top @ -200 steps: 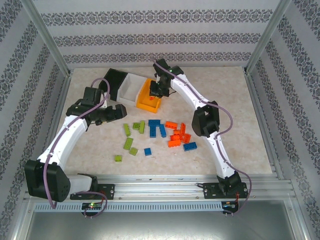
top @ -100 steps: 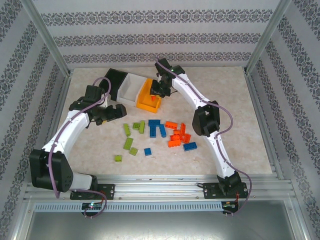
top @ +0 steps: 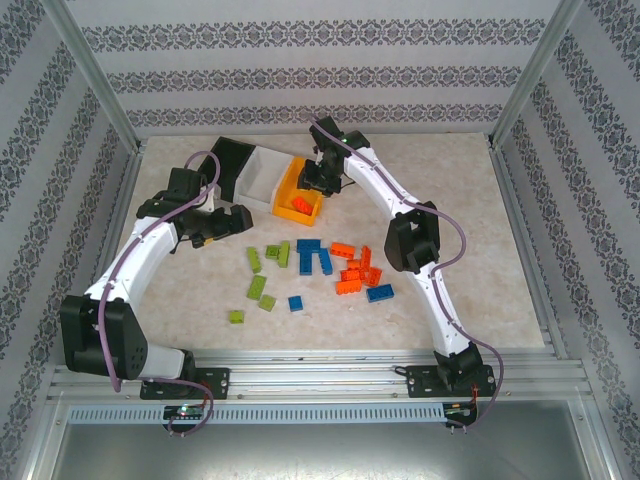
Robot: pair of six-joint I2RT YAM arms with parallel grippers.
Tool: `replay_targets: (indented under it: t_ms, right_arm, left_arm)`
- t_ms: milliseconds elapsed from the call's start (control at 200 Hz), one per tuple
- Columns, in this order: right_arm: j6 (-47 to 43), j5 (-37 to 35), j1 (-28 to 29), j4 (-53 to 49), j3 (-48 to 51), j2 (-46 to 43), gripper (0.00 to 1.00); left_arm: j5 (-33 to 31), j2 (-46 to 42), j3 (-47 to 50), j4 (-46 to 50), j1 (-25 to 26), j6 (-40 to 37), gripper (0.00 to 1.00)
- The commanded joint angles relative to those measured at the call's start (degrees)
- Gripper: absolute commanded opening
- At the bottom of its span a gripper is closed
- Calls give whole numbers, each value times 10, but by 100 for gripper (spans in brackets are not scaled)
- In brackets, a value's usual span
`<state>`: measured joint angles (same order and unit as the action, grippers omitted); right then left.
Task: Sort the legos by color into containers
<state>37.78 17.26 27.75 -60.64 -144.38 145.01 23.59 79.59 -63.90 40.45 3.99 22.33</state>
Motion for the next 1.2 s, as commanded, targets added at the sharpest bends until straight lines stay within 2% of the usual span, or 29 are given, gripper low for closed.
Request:
replay_targets:
  t_ms: [0,180,385,635,784,899,1009,1194]
  right_arm:
    - [-3,-17,2,-22,-6,-43,44]
    - [-19,-33,2,-20,45,-105,49]
    - [-37,-42,-5,-4,152,-203,52]
    - [-43,-27,-51,54,445,-382,58]
    - [-56,-25,-83,27,597,-442,60]
    - [-59,-26,-84,51,698,-480,61]
    - [-53,-17,-82,73,737,-485,61]
    - [-57,-13,-76,94,735,-458,59]
  left_arm:
    - [26,11,-16,-16,-7,-4,99]
    - [61,20,-19,-44,-7,11,99]
    - [86,20,-10,-72,-2,35,98]
    - [72,14,20,-102,56,52,98]
    - [60,25,41,-140,96,83,98]
    - [53,45,42,-162,124,99,98]
    - [42,69,25,-159,153,104,98]
    - [29,83,7,-148,179,105,99]
